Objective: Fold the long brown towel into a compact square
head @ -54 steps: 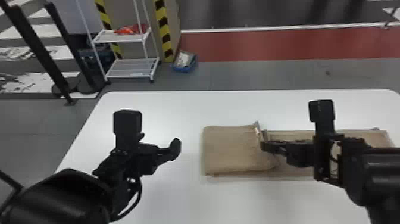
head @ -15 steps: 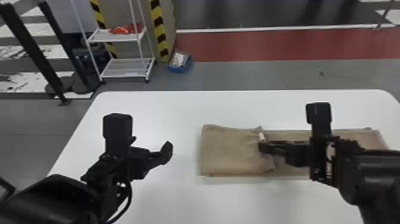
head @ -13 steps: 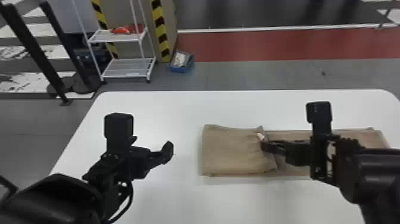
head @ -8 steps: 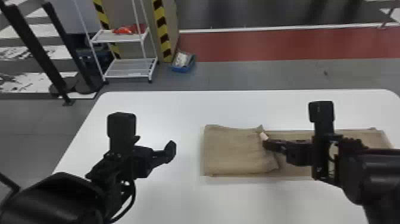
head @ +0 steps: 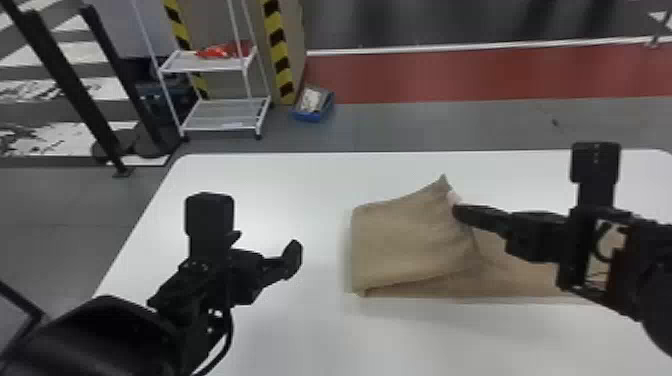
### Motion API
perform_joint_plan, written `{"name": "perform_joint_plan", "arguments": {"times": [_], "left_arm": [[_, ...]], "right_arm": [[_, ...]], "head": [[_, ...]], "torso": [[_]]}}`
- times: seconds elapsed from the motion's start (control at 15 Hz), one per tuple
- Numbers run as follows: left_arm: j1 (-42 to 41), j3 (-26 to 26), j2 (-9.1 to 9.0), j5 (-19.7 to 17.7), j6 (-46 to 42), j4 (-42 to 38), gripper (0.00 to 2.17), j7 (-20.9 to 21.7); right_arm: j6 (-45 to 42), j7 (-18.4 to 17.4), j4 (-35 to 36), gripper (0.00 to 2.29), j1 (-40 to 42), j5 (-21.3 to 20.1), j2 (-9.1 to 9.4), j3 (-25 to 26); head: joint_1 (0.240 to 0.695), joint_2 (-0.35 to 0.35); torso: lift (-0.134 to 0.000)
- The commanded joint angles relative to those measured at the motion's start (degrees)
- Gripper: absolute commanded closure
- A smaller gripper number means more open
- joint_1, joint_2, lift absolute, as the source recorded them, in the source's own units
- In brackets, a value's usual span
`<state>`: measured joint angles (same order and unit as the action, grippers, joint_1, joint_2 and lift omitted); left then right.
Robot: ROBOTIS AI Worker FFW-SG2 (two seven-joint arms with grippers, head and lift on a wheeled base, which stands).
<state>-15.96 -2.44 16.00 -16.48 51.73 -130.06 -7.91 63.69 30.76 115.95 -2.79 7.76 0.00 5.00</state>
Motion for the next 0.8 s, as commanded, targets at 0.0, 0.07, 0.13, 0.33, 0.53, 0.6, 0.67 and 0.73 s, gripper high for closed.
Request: {"name": "perform_joint_plan", "arguments": {"times": [0.0, 0.07, 0.13, 0.33, 0.53, 0.6, 0.67, 0.73], "left_arm": [[-0.74, 0.33, 0.09, 0.05, 0.26, -0.81, 0.03, 0.0], [-0.83, 0.42, 0.09, 0.05, 0.26, -0.81, 0.03, 0.0], [-0.91, 0.42, 0.0, 0.05, 0.26, -0.9, 0.03, -0.18], [-1.0, 0.15, 0.0, 0.05, 0.09, -0.9, 0.04, -0.26], [-0.91, -0.46, -0.18, 0.48, 0.09, -0.9, 0.04, -0.35], [-0.83, -0.46, -0.18, 0.48, 0.09, -0.9, 0.04, -0.35], [-0.65, -0.46, -0.18, 0.75, 0.09, -0.81, 0.03, -0.35], [-0.47, -0.46, -0.09, 0.75, 0.26, -0.81, 0.03, -0.44]], "right_arm": [[3.25, 0.0, 4.29, 1.12, -0.2, 3.66, 0.05, 5.46], [5.0, 0.09, 5.25, 1.12, -0.02, 5.95, 0.05, 8.8], [6.23, 0.18, 5.52, 1.12, 0.6, 7.26, 0.05, 10.64], [3.42, 1.23, 4.02, 1.12, 4.02, 8.5, 0.05, 14.69], [2.02, 1.23, 0.24, 1.12, 4.02, 6.91, -0.97, 15.13], [2.02, 1.32, 0.07, 1.12, 3.85, 7.44, -0.97, 15.21], [3.25, 1.5, 0.33, 1.12, 3.94, 8.76, -0.97, 15.92], [4.83, 1.41, 2.09, 1.12, 3.67, 10.96, -0.97, 16.8]], "head": [[0.695, 0.116], [0.695, 0.103], [0.695, 0.093], [0.695, 0.047], [0.695, 0.015], [0.695, 0.007], [0.695, -0.006], [0.695, -0.007]], "torso": [[-0.125], [-0.125], [-0.125], [-0.125], [-0.125], [-0.125], [-0.125], [-0.125]]}}
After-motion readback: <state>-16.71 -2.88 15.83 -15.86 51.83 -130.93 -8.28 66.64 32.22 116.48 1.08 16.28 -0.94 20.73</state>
